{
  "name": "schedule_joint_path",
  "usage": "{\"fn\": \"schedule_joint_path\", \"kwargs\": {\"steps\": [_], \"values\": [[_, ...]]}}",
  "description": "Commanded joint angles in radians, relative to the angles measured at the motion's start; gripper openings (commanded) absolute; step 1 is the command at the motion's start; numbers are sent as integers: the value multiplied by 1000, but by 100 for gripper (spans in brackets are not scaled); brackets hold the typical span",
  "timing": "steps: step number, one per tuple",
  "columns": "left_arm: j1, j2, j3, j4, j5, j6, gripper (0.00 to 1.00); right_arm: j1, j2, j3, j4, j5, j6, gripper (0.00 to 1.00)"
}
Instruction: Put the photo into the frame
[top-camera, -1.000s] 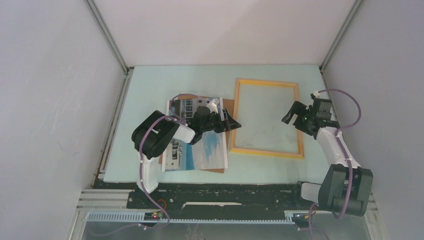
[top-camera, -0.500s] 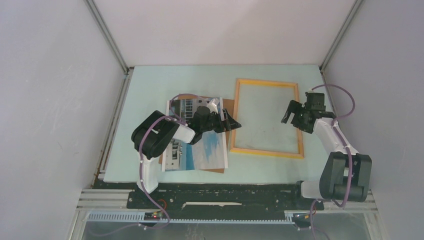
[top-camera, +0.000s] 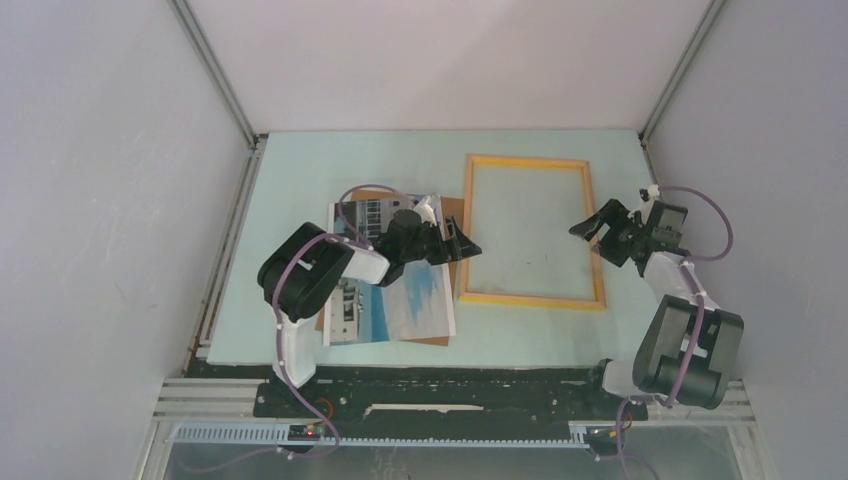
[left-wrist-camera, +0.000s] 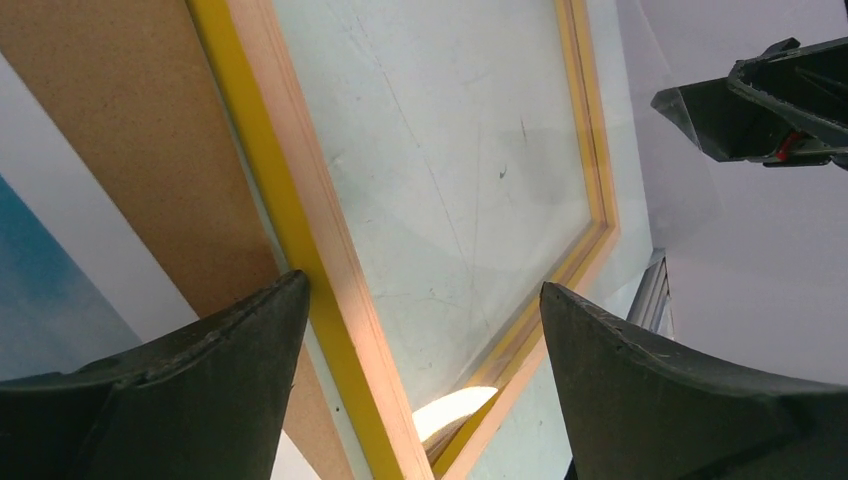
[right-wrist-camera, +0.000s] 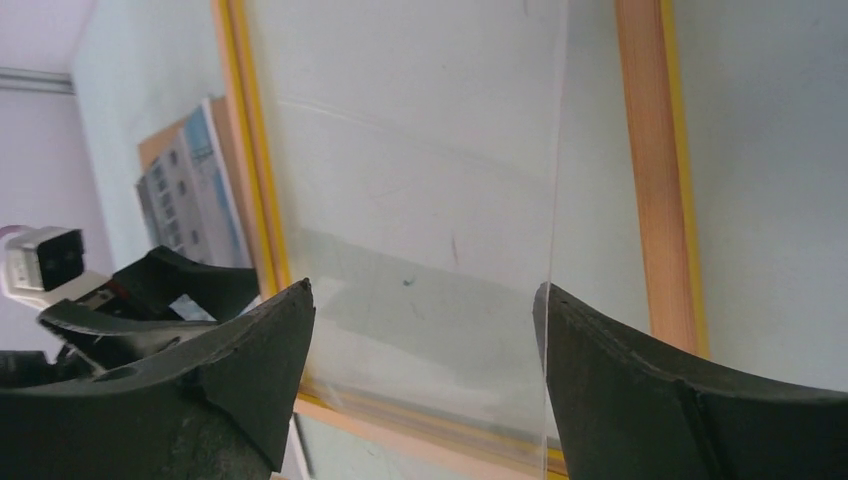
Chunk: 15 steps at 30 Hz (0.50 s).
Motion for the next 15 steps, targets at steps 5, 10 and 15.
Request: {"fn": "schedule_joint_path", "kwargs": {"steps": [5, 10, 15], "values": [[44, -89, 203, -259, -135, 20, 98, -21, 24, -54, 247, -196, 150, 78], [89, 13, 478, -490, -226, 58, 99, -22, 38, -62, 285, -210, 187, 73], [137, 116, 697, -636, -296, 103, 92, -30, 30, -71, 279, -203, 163, 73]]}}
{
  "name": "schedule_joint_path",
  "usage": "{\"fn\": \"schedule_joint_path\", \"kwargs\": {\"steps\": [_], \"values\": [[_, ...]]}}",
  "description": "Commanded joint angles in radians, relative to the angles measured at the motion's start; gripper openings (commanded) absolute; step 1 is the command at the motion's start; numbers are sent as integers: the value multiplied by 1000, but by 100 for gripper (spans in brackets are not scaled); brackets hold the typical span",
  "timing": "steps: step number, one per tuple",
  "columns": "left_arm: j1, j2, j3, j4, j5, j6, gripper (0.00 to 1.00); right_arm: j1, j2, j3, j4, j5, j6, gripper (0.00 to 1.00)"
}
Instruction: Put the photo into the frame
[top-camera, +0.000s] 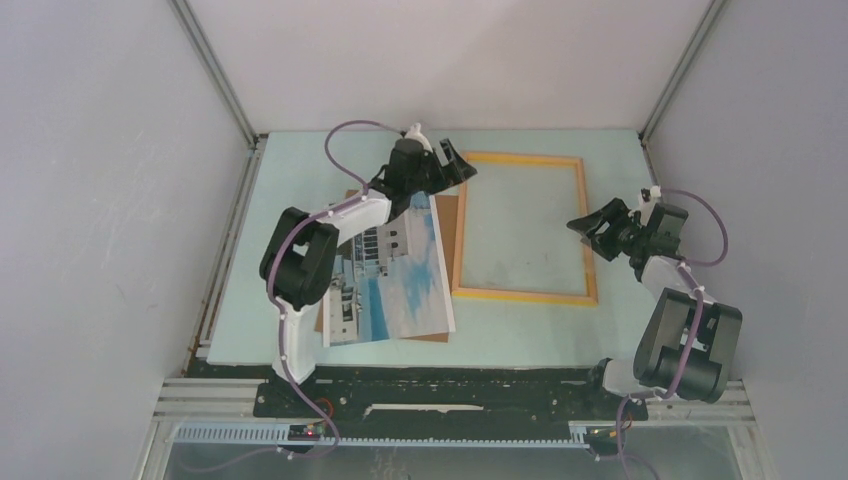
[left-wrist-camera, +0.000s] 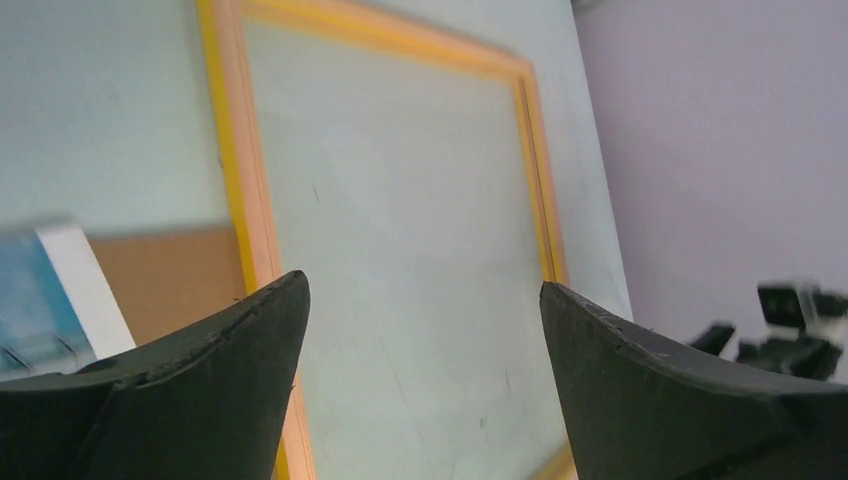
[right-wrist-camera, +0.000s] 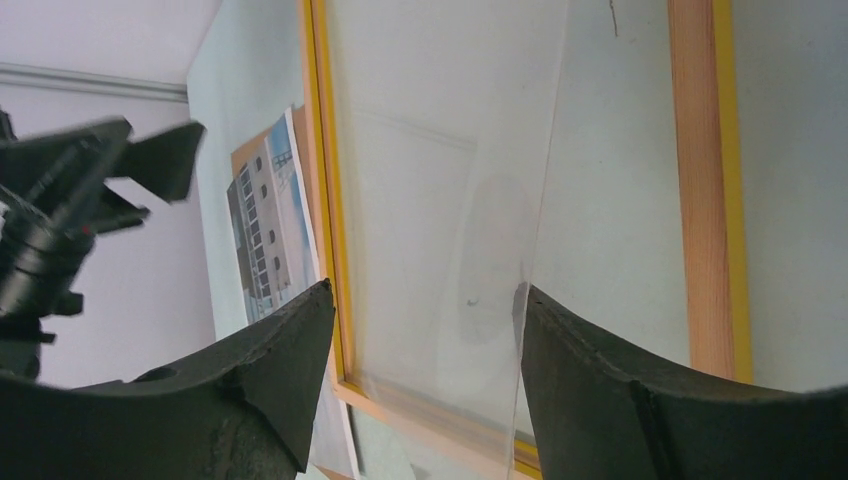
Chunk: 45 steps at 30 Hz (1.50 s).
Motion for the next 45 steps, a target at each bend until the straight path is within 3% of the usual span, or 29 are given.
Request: {"fn": "schedule_joint_path", "kwargs": {"steps": [1, 4, 8, 14, 24, 27, 37, 43, 45], "values": [[47, 102, 214, -197, -93, 76, 87, -8, -6, -10, 59, -40, 10, 73], [60, 172, 318, -296, -128, 136, 71, -17, 2, -9, 77, -63, 14, 70], [56, 223, 315, -278, -69, 122, 62, -28, 0, -14, 77, -63, 12, 68], [25, 238, 276, -251, -64, 105, 60, -29, 46, -15, 136, -88, 46, 67], [18, 314, 319, -257, 21, 28, 40, -26, 97, -13, 147, -86, 38, 58], [18, 323, 332, -281, 6, 13, 39, -24, 98, -13, 141, -79, 31, 56], [18, 329, 339, -298, 21, 18, 29, -25, 124, -9, 148, -98, 24, 35], [19, 338, 347, -302, 33, 24, 24, -22, 143, -37, 251, -178, 46, 3], [20, 337, 346, -302, 34, 25, 22, -21, 127, -50, 268, -198, 53, 0]]}}
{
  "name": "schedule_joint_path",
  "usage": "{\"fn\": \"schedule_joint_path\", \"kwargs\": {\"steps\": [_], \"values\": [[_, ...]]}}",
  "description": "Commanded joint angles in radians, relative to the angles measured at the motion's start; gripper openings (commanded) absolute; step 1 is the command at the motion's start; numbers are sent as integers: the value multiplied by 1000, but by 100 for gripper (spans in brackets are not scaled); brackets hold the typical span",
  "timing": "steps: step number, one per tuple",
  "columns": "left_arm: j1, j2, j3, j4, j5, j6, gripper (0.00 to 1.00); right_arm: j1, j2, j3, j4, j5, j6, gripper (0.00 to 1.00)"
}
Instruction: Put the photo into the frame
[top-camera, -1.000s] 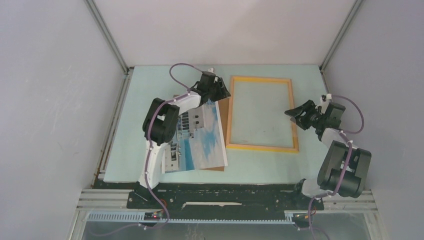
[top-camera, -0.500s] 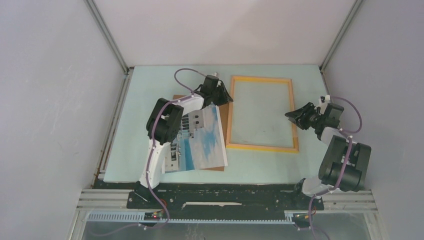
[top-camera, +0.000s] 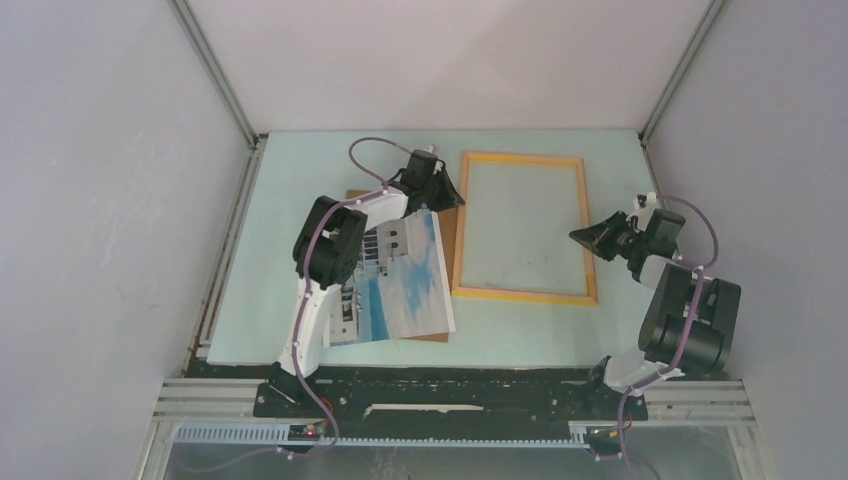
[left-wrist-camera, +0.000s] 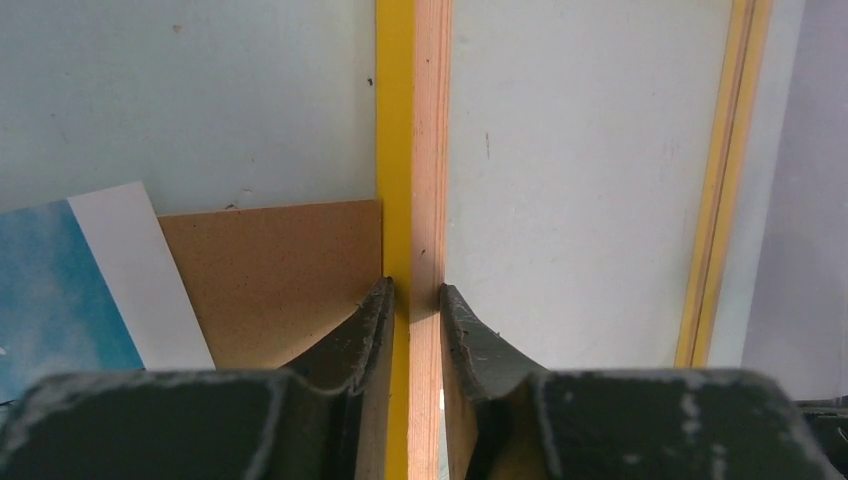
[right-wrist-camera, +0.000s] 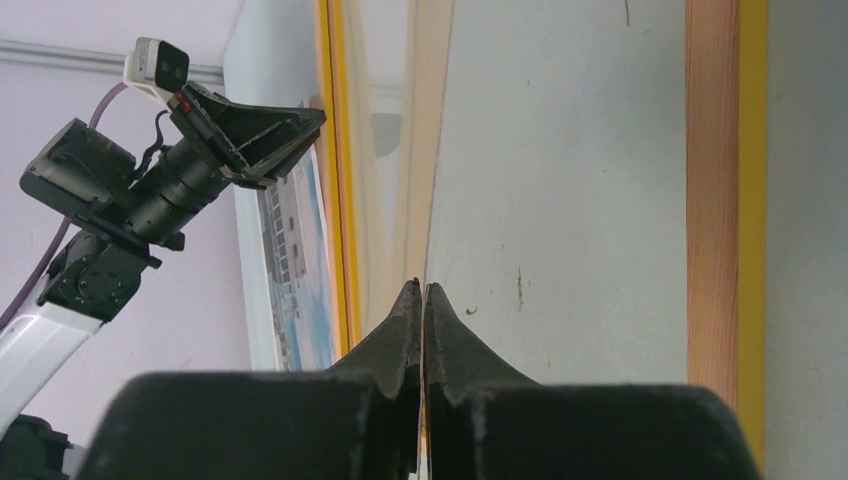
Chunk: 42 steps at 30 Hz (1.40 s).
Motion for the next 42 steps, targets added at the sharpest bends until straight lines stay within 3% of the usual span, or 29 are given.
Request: {"fn": "schedule_joint_path", "kwargs": {"steps": [1, 13, 25, 31, 37, 42], "values": [[0, 21, 50, -30, 23, 9, 21, 10, -24, -27, 102, -89, 11, 0], [4, 19, 46, -27, 30, 10, 17, 9, -87, -62, 173, -128, 49, 0], [4, 21, 46, -20, 36, 8, 15, -33, -25, -58, 318, -193, 289, 0], [4, 22, 46, -19, 37, 8, 13, -25, -33, -66, 313, -212, 269, 0], [4, 24, 46, -17, 42, 8, 12, -20, -38, -106, 457, -243, 328, 0], [4, 24, 46, -16, 42, 6, 11, -21, -62, -107, 427, -236, 329, 0]]}}
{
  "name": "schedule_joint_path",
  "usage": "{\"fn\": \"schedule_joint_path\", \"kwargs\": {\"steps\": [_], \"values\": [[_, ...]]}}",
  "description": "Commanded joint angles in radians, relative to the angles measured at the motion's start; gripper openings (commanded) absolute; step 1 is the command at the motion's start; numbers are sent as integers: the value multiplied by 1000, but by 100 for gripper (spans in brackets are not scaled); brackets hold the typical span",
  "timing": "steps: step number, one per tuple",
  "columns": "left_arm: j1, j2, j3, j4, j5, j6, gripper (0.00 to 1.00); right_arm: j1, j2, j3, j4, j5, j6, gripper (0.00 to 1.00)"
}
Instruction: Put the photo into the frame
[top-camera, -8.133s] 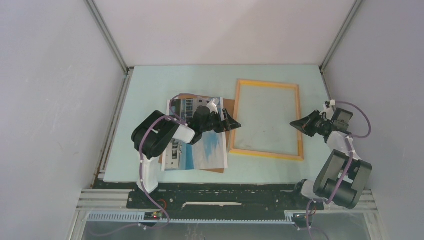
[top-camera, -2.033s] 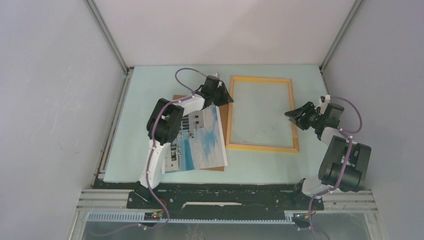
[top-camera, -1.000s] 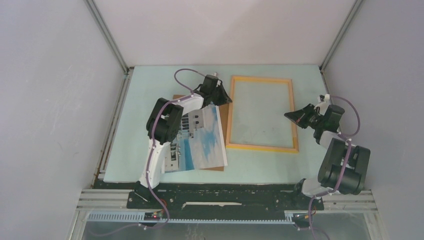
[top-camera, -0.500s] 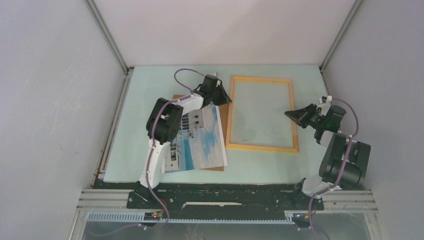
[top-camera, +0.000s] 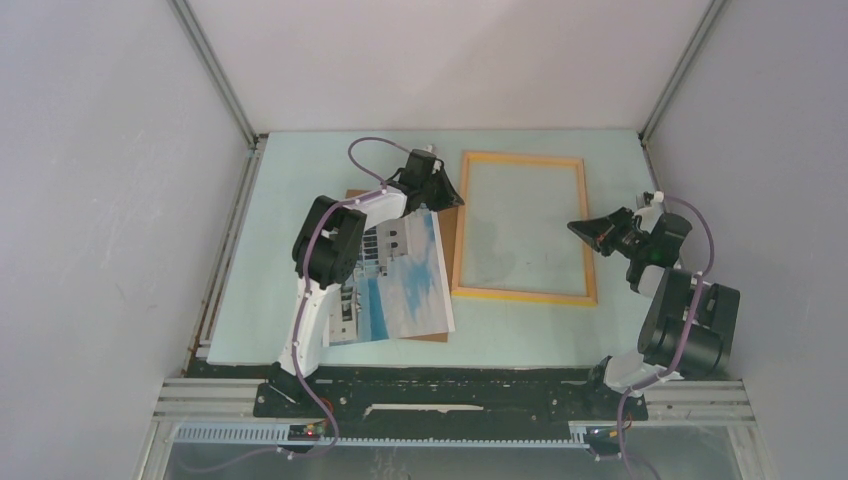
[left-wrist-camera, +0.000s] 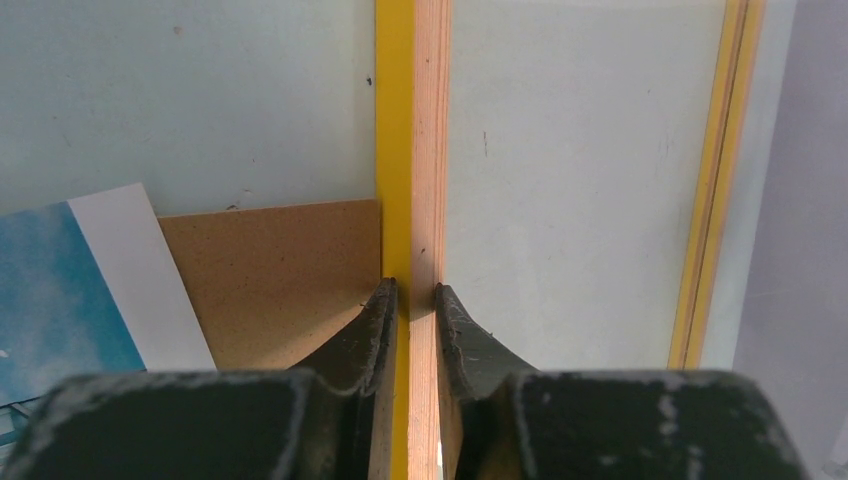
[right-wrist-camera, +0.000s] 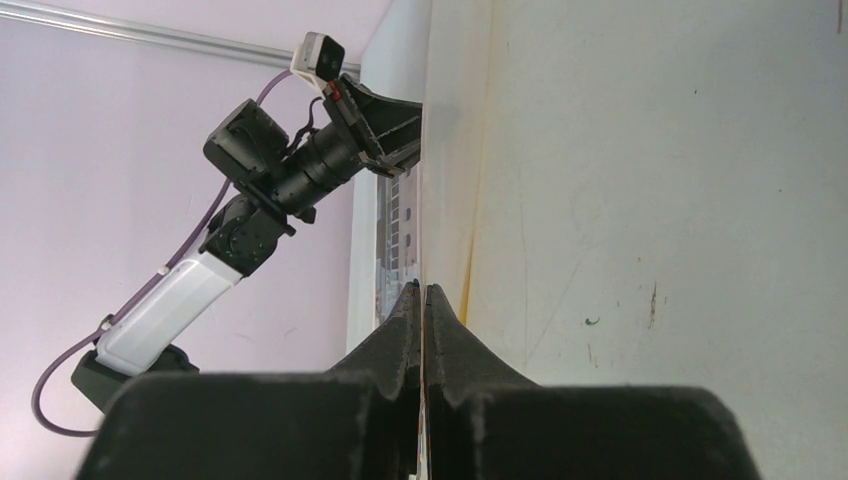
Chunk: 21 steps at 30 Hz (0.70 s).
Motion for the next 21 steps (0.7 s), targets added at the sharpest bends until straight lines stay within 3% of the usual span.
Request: {"fn": "schedule_joint_path", "kwargs": {"steps": [1, 8, 16, 21], "values": [[-2, 24, 45, -15, 22, 6, 10, 5, -49, -7, 43, -40, 23, 0], [-2, 26, 45, -11, 28, 5, 9, 0, -86, -24, 20, -32, 7, 0], [-2, 28, 46, -9, 36, 3, 8, 50, -179, 126, -514, 192, -296, 43], [-2, 25, 46, -9, 39, 5, 7, 90, -172, 241, -709, 282, -338, 61]]}}
